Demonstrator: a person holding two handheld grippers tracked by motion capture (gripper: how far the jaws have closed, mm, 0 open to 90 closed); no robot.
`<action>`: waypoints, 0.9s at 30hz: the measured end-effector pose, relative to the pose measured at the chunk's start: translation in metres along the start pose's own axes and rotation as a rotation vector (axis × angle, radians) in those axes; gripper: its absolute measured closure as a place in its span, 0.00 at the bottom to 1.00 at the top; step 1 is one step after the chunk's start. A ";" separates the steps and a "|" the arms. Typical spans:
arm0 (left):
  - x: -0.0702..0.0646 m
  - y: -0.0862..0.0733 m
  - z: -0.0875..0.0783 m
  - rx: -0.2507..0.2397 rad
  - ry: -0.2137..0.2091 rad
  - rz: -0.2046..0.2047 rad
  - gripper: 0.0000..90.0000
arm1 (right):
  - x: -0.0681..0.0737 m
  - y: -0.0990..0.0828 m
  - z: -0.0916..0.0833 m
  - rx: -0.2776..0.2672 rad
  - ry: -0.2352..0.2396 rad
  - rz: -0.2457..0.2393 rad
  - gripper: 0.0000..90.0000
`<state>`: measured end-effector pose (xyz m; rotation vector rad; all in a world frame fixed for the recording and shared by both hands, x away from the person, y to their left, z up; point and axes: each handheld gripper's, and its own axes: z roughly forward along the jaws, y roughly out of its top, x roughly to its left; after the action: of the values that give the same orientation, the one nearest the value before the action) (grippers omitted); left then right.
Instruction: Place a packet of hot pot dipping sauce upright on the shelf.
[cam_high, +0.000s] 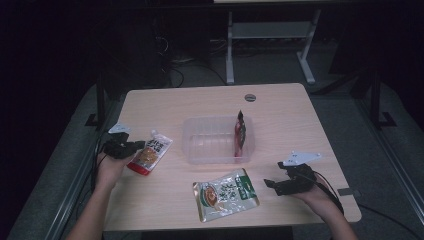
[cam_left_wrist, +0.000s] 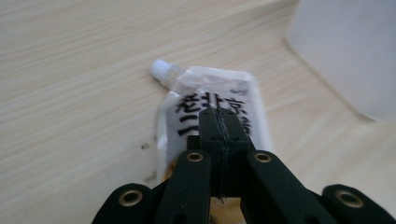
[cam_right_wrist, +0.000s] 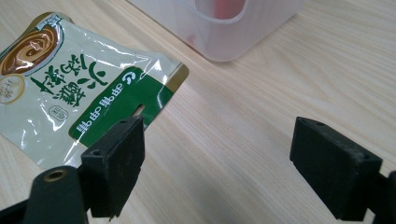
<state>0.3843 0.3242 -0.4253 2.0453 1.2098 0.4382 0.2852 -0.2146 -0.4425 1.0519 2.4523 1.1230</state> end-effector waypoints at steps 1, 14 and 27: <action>0.000 0.000 0.000 0.000 0.000 0.000 1.00 | 0.000 0.000 0.000 0.000 -0.001 0.000 0.19; 0.013 -0.007 0.030 0.099 0.056 0.024 1.00 | -0.001 -0.001 0.000 0.003 -0.001 -0.004 0.19; -0.005 -0.007 0.033 0.117 -0.091 0.101 1.00 | -0.001 -0.001 0.000 0.001 -0.001 0.004 0.19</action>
<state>0.3971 0.3084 -0.4525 2.2092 1.1039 0.3241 0.2855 -0.2163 -0.4433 1.0574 2.4516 1.1220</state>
